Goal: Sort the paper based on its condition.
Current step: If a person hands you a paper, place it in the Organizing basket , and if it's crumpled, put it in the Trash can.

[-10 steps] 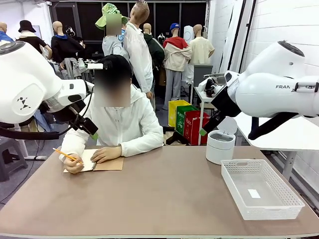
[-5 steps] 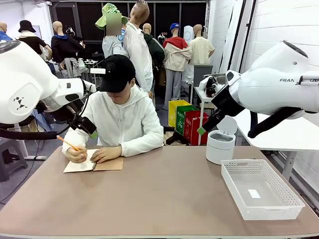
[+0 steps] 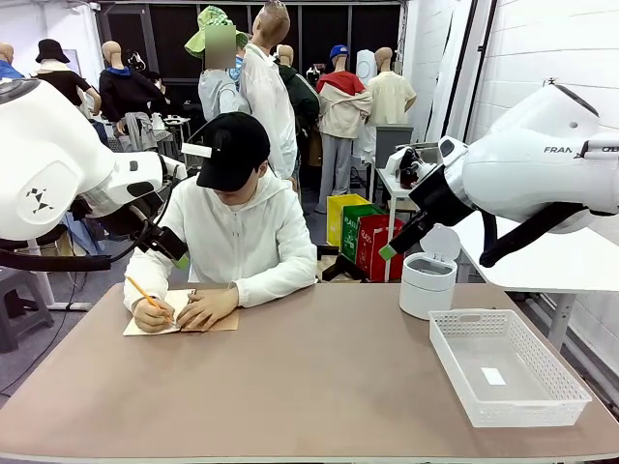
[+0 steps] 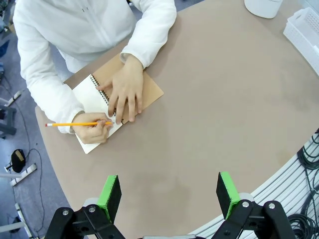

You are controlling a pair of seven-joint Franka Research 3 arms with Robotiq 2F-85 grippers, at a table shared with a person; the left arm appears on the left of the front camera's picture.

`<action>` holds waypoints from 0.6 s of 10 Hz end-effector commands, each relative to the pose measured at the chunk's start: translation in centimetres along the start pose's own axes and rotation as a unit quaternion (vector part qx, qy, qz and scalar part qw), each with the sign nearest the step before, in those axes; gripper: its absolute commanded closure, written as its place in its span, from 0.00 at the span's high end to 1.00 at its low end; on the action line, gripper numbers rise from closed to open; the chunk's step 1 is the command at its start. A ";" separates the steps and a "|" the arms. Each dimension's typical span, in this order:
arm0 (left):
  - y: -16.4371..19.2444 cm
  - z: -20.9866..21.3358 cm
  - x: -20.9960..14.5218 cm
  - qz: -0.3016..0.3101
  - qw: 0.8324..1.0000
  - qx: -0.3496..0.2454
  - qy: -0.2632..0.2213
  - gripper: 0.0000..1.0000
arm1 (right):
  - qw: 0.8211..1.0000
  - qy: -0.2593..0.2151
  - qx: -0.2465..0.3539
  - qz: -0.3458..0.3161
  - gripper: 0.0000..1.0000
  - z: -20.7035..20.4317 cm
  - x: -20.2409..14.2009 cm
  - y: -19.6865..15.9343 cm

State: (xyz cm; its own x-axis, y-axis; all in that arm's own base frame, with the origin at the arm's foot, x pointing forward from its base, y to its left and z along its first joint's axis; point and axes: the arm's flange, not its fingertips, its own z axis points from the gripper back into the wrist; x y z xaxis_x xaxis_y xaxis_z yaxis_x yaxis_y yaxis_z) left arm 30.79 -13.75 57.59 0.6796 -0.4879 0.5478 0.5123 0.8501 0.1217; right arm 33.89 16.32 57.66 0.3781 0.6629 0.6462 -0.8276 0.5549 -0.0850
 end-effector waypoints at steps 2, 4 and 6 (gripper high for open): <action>0.0 0.0 0.0 0.000 1.000 0.000 0.001 1.00 | 1.000 0.002 0.002 0.002 1.00 0.1 0.0 0.0; 0.0 0.0 0.0 0.000 1.000 0.000 0.001 1.00 | 1.000 0.002 0.002 0.002 1.00 0.1 0.0 0.0; 0.0 0.0 0.0 0.000 1.000 0.000 0.001 1.00 | 1.000 0.002 0.002 0.002 1.00 0.1 0.0 0.0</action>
State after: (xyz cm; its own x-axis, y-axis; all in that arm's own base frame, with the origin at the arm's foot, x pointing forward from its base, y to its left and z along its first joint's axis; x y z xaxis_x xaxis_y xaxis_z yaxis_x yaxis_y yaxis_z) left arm 30.79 -13.75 57.59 0.6796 -0.4880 0.5477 0.5123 0.8501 0.1217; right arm 33.84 16.32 57.71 0.3770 0.6631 0.6466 -0.8278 0.5544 -0.0859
